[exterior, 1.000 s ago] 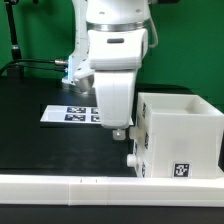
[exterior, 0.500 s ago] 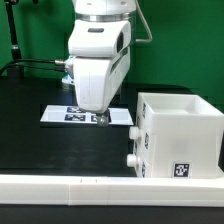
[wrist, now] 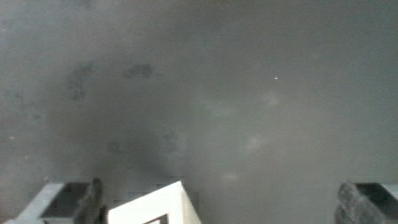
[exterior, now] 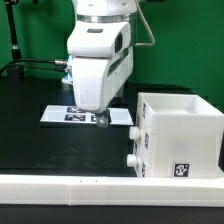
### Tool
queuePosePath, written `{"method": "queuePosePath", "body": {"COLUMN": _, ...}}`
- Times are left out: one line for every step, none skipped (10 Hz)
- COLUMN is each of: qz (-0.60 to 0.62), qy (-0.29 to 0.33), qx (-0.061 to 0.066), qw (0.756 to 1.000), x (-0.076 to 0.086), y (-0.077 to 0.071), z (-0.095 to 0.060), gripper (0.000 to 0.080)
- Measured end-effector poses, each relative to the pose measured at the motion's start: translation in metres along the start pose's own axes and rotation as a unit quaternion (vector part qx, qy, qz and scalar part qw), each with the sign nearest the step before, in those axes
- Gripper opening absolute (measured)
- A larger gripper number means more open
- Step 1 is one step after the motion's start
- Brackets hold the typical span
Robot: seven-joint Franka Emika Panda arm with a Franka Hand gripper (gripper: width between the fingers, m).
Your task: Assemble drawer
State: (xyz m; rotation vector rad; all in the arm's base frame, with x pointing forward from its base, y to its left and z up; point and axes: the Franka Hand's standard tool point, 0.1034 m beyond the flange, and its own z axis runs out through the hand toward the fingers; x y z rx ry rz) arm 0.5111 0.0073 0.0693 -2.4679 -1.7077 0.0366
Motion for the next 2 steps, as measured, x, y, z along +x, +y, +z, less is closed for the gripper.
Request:
{"method": "queuePosePath", "body": {"qz": 0.000, "qy": 0.000, "qx": 0.000, "qw": 1.000, "x": -0.0001, "y": -0.0002, "z": 0.0005, "gripper": 0.0649}}
{"method": "queuePosePath", "body": {"qz": 0.000, "qy": 0.000, "qx": 0.001, "qw": 1.000, "x": -0.0001, "y": -0.0004, "z": 0.0010, "gripper": 0.0649}}
